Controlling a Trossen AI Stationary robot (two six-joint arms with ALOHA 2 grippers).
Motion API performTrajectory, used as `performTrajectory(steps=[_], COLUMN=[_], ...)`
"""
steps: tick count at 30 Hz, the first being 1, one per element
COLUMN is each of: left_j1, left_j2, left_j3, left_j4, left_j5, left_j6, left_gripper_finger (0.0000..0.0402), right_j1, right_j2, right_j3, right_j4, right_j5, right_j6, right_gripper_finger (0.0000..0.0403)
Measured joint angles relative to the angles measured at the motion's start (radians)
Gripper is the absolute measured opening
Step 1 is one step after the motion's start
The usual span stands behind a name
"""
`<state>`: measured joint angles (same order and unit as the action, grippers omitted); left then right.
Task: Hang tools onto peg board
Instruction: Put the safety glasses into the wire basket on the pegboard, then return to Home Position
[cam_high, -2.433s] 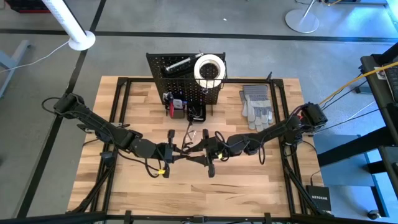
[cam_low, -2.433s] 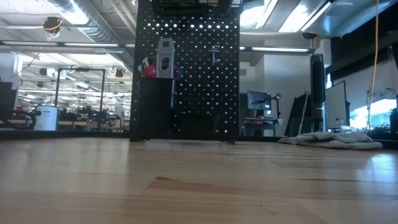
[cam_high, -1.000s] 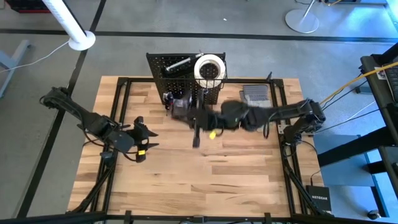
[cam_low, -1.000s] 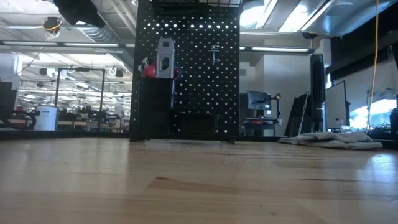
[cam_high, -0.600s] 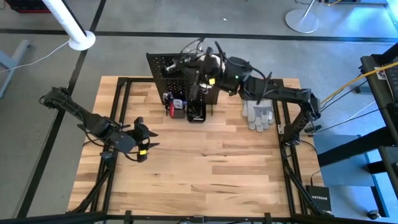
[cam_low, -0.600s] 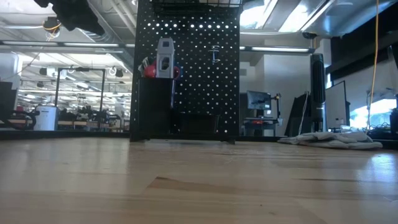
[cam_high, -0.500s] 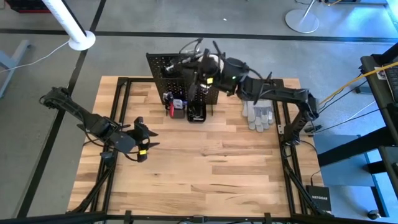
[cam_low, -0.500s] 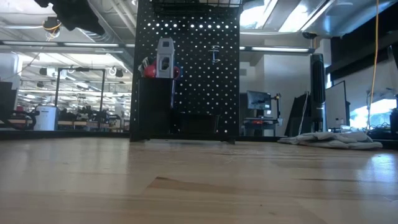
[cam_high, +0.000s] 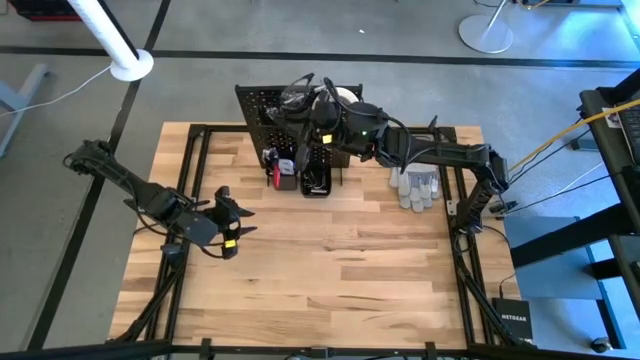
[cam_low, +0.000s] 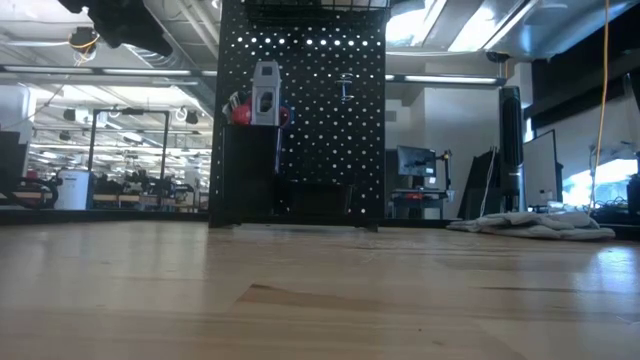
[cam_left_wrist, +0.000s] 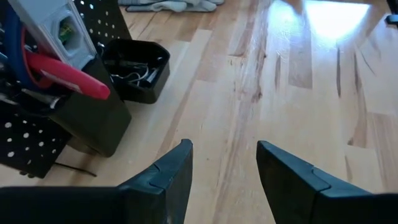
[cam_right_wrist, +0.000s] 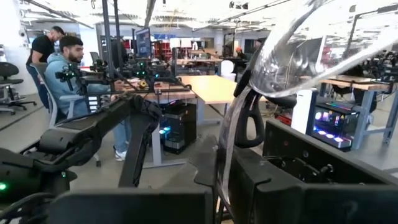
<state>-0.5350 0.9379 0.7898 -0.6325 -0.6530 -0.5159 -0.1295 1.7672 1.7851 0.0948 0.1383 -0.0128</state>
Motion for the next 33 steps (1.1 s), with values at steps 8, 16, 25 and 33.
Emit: performTrajectory(steps=[8,16,25,33], left_j1=[0.000,0.000,0.000,0.000], left_j2=[0.000,0.000,0.000,-0.004], left_j3=[0.000,0.000,0.000,0.000], left_j4=[0.002,0.002,0.001,0.003], left_j5=[0.009,0.021,0.021,0.021], left_j6=[-0.028,-0.035,-0.041,-0.027], left_gripper_finger=[0.0166,0.0166,0.0166,0.0166], right_j1=[0.004,0.011,0.011,0.053], right_j2=[0.000,0.000,-0.002,-0.039], right_j3=[0.000,-0.002,0.001,-0.005], right_j4=[-0.013,-0.061,-0.141,-0.169], right_j5=[-0.001,0.111,0.086,0.108], right_j6=[0.033,0.051,0.123,0.089], right_gripper_finger=[0.0057,0.0150,0.0187,0.0188])
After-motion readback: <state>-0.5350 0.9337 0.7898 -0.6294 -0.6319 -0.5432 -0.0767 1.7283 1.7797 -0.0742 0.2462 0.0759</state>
